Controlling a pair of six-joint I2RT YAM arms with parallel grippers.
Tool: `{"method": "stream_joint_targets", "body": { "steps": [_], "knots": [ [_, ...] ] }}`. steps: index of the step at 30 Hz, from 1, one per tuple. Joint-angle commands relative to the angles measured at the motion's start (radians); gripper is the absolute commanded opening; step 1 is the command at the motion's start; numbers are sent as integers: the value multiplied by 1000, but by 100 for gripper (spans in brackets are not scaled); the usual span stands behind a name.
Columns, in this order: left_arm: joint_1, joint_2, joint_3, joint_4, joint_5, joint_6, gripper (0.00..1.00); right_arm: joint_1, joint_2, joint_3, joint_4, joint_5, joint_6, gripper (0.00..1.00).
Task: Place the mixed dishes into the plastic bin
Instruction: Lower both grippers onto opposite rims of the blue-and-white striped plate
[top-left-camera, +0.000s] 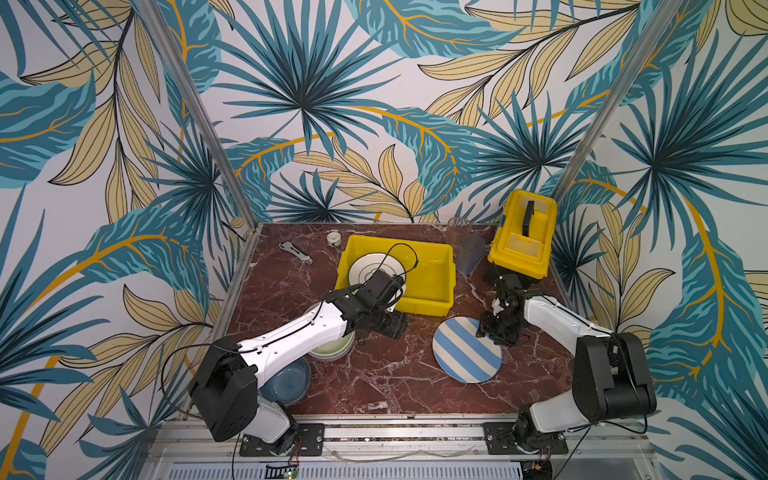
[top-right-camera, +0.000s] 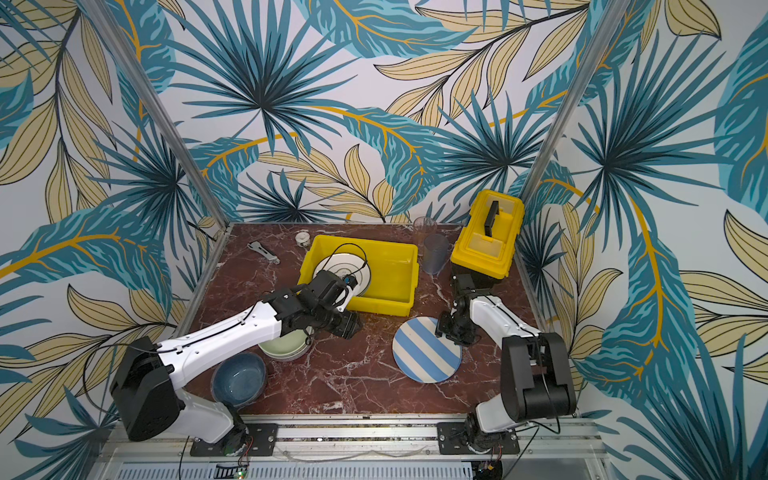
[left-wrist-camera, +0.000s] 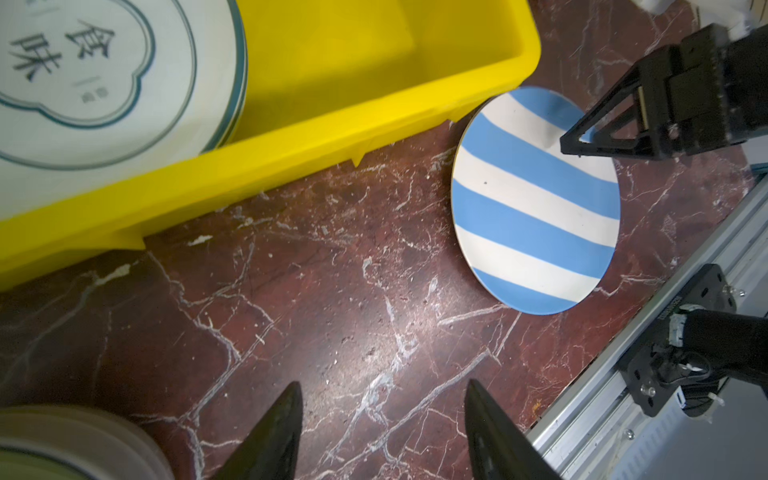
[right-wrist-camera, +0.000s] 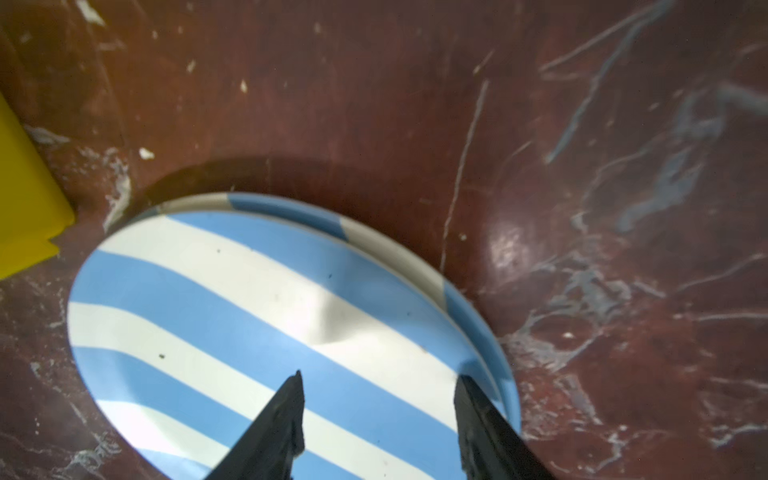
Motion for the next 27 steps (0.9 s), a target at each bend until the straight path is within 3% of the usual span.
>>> {"method": "stream_joint_targets", "body": {
  "steps": [1,9,18,27],
  "knots": [
    [-22,-40,-36,10,-35,-37,63,15,-52,-35,-33,-20,27,60],
    [-63,-13,-46,68,-43,-64,64,8,-85,19,-69,164,5,72],
    [-98,87,-45,141,-42,-113,66,-9,54,1,19,90,-6,70],
    [-109,151,-41,178,-21,-123,63,24,-7,-69,41,36,31,63]
  ]
}}
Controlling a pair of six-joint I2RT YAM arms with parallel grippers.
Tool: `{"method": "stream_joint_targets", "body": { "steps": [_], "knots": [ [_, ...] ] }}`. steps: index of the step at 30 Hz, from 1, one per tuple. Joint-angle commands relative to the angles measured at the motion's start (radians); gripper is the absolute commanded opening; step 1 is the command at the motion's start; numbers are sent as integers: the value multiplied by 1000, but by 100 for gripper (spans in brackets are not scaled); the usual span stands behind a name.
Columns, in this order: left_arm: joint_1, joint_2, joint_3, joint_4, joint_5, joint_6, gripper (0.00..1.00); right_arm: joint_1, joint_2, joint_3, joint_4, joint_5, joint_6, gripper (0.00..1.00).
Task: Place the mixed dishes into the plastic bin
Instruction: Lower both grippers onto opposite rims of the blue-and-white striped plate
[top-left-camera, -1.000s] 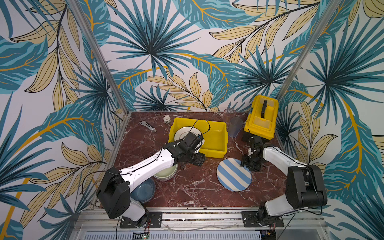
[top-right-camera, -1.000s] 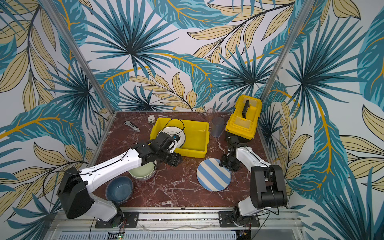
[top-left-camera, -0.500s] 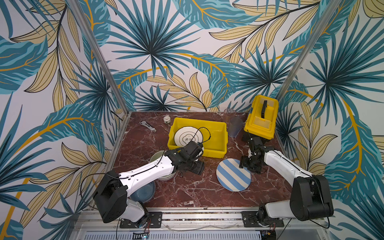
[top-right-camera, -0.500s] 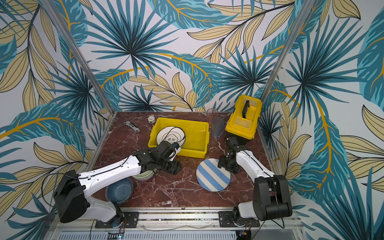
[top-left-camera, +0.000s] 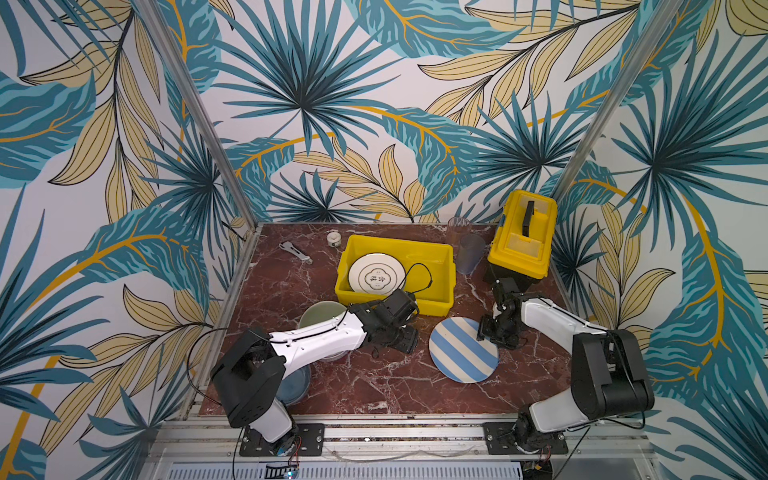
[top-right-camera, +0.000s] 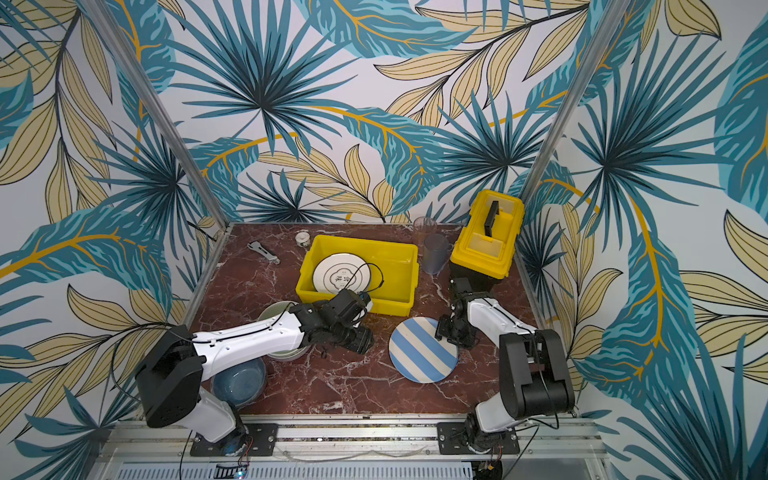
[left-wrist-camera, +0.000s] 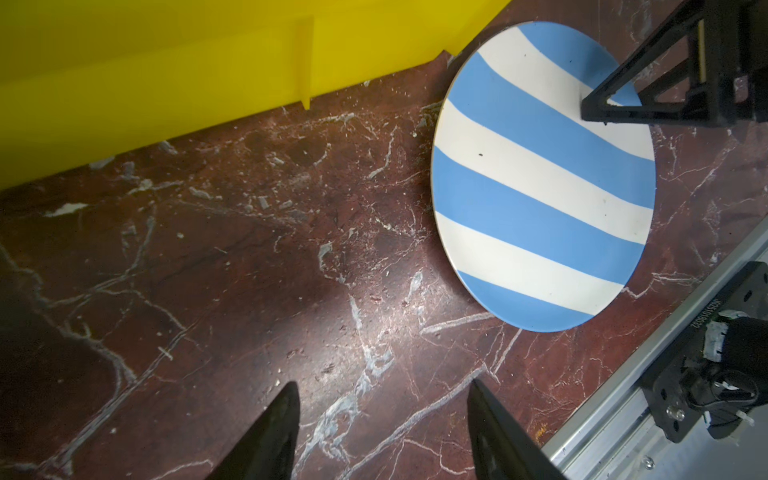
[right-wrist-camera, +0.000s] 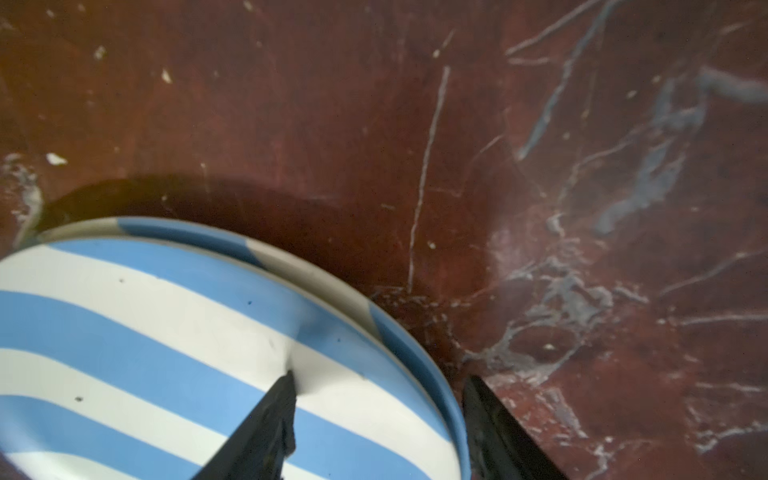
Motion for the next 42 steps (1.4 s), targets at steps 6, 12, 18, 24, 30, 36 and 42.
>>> {"method": "stream_joint_targets", "body": {
  "steps": [6,12,18,24,30,36,42],
  "knots": [
    [-4,42,-34,56,10,30,62,75,-69,-89,6,-56,49,61],
    [-4,62,-76,86,25,19,59,179,-101,-115,31,-65,125,59],
    [-4,99,-89,82,-15,-47,53,273,-83,-112,82,-78,182,59],
    [-4,103,-116,87,-18,-91,47,336,-64,-113,126,-81,221,58],
    [-4,119,-125,93,-21,-101,33,353,-117,-104,85,-5,226,59],
    [-3,141,-123,91,-24,-103,26,352,-196,-45,-52,81,182,61],
    [-3,151,-126,91,-26,-108,22,351,-261,-88,-3,-28,199,58]
  ]
}}
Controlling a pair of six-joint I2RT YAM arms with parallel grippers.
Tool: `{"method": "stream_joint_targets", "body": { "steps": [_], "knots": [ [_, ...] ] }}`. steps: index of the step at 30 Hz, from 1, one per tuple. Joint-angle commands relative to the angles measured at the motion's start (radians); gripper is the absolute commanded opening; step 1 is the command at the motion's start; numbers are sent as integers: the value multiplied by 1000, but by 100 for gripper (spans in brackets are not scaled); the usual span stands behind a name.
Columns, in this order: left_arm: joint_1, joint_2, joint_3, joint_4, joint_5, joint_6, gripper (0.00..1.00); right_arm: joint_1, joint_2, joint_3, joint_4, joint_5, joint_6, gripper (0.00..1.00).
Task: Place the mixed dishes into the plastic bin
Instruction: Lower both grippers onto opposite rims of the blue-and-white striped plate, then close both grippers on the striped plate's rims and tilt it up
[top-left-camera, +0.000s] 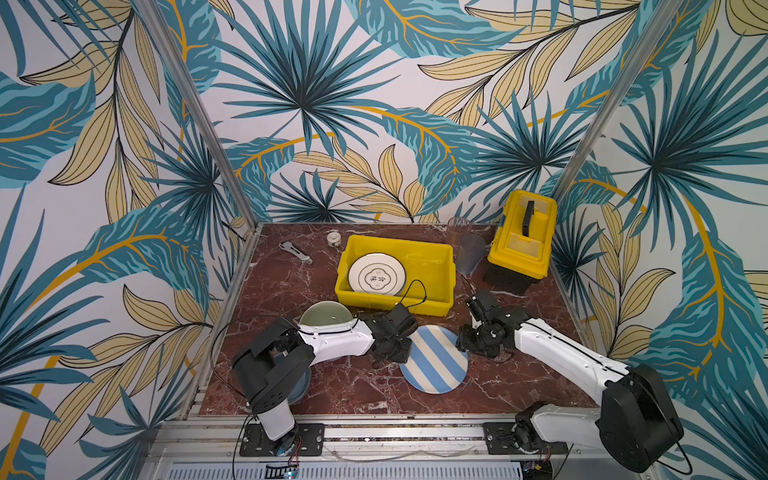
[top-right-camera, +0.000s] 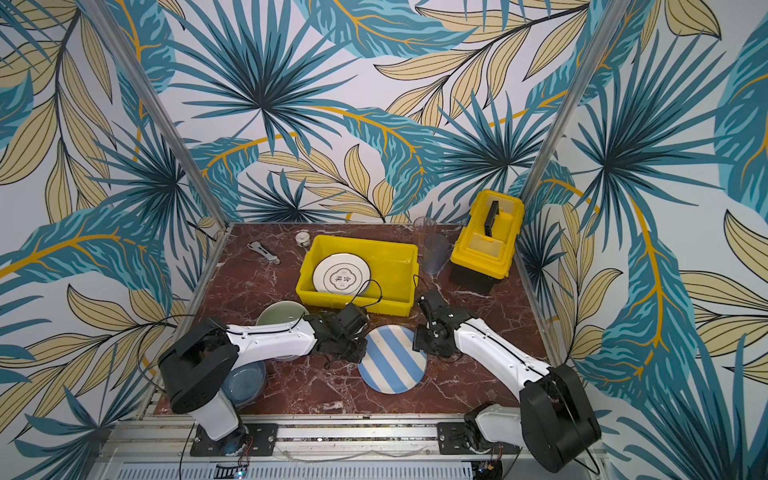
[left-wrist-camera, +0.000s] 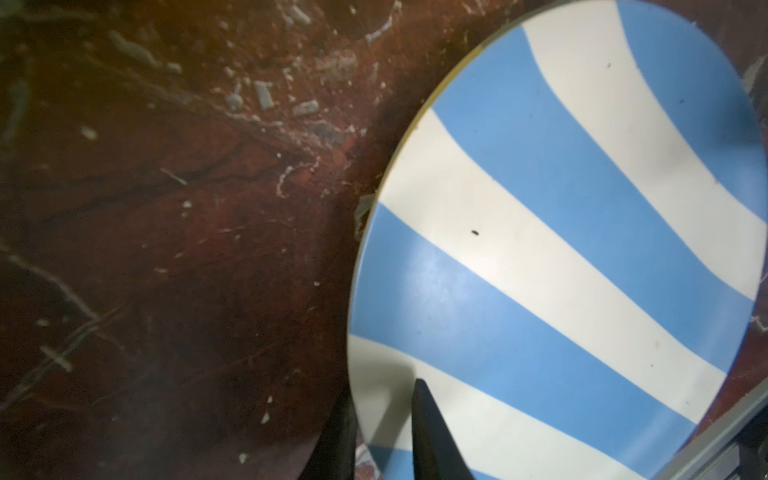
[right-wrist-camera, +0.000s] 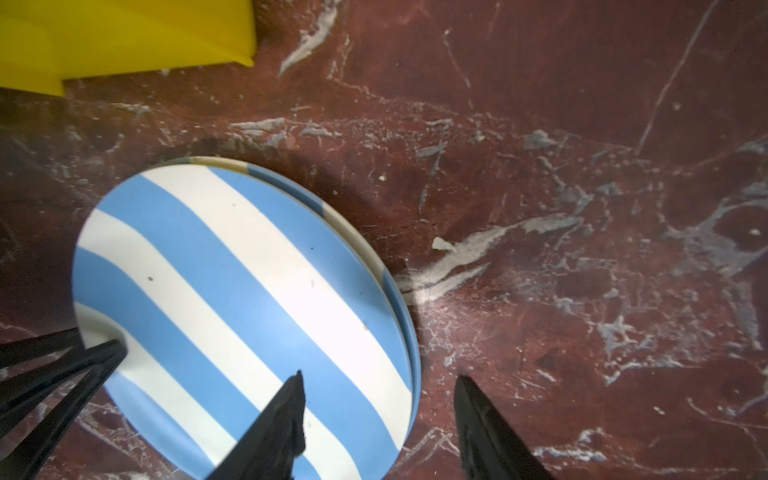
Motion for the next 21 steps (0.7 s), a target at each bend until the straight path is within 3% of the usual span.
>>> {"method": "stream_joint_targets", "body": {
  "steps": [1,5,9,21],
  "knots": [
    [0,34,-15,-26,-21,-3,21,3,-23,-46,18,-55,11,56],
    [0,35,-26,-23,-27,-8,20,2,-26,-108,98,-116,44,49],
    [0,33,-45,-22,-33,-11,20,3,-31,-133,87,-103,56,44],
    [0,62,-52,-4,-18,-11,17,2,-45,-179,121,-130,58,39]
  ]
}}
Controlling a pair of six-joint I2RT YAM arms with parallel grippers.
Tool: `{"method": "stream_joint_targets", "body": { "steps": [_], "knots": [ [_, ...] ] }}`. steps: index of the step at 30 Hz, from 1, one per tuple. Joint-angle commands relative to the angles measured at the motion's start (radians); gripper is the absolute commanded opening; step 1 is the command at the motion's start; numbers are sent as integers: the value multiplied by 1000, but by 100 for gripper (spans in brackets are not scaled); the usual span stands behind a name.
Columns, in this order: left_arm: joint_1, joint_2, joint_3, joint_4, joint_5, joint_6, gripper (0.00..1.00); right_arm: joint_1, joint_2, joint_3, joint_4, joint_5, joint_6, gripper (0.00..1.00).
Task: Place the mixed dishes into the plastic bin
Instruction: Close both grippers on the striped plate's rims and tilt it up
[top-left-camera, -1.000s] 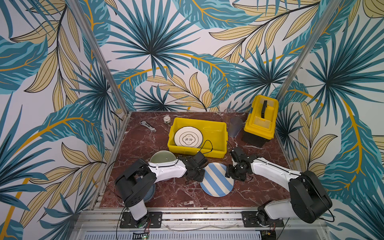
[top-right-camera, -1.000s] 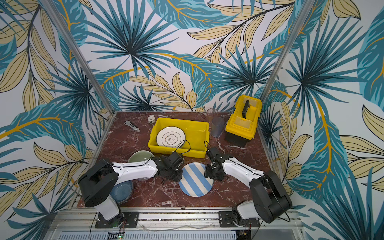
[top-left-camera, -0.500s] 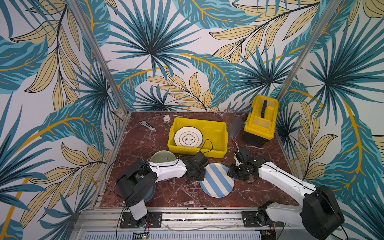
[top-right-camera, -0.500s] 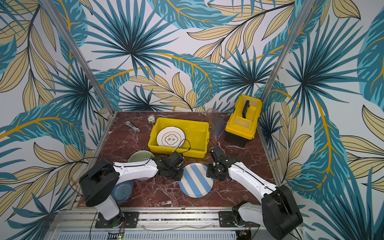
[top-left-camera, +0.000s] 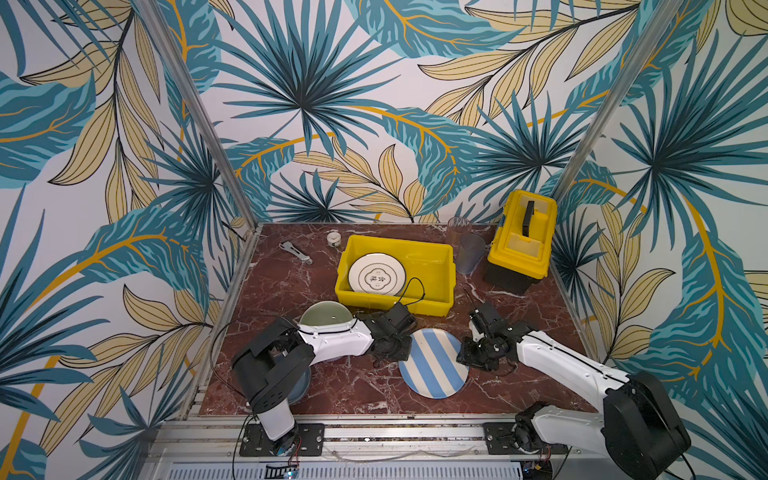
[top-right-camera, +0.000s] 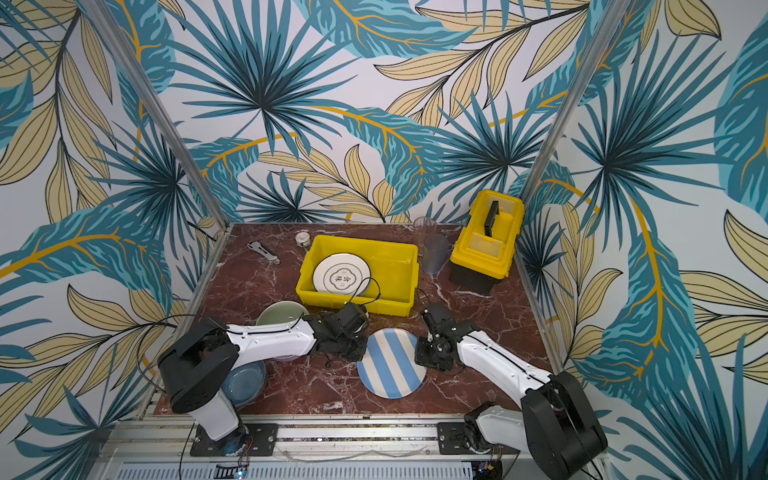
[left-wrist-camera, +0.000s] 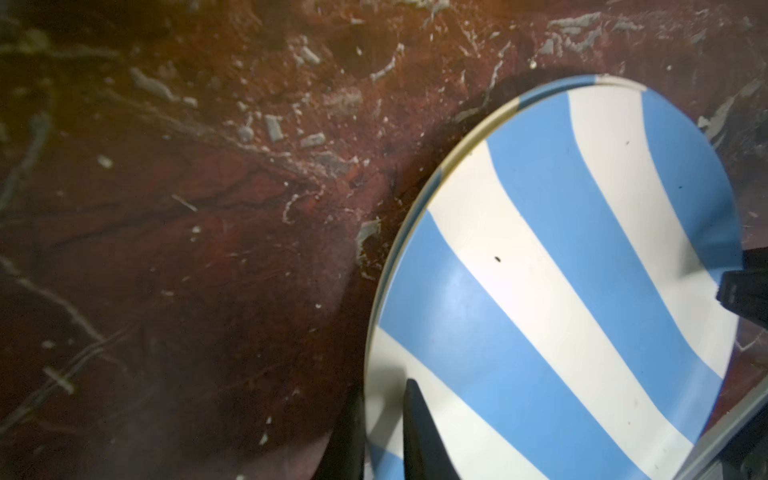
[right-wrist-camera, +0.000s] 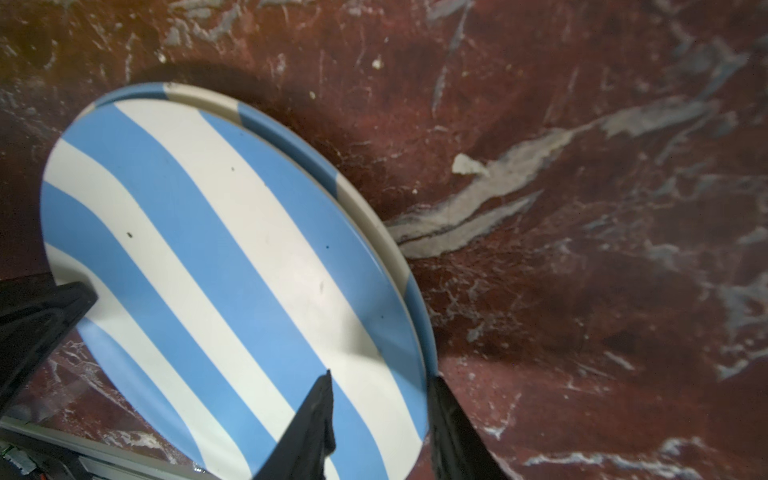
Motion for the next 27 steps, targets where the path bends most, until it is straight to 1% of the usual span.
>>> {"method": "stream_joint_targets", "body": {
  "steps": [1,9,13,17,27],
  "knots": [
    [-2,64,-38,-51,-14,7,17,3,-4,-34,42,-24,17,38],
    [-2,82,-39,-47,-12,11,17,3,-24,-94,136,-91,28,37],
    [-2,97,-36,-40,-6,12,17,1,-67,-106,156,-111,21,35],
    [-1,107,-32,-39,-5,14,17,-1,-101,-120,189,-163,10,34],
    [2,125,-37,-25,0,8,17,-33,-219,-156,251,-245,32,33]
  ]
}}
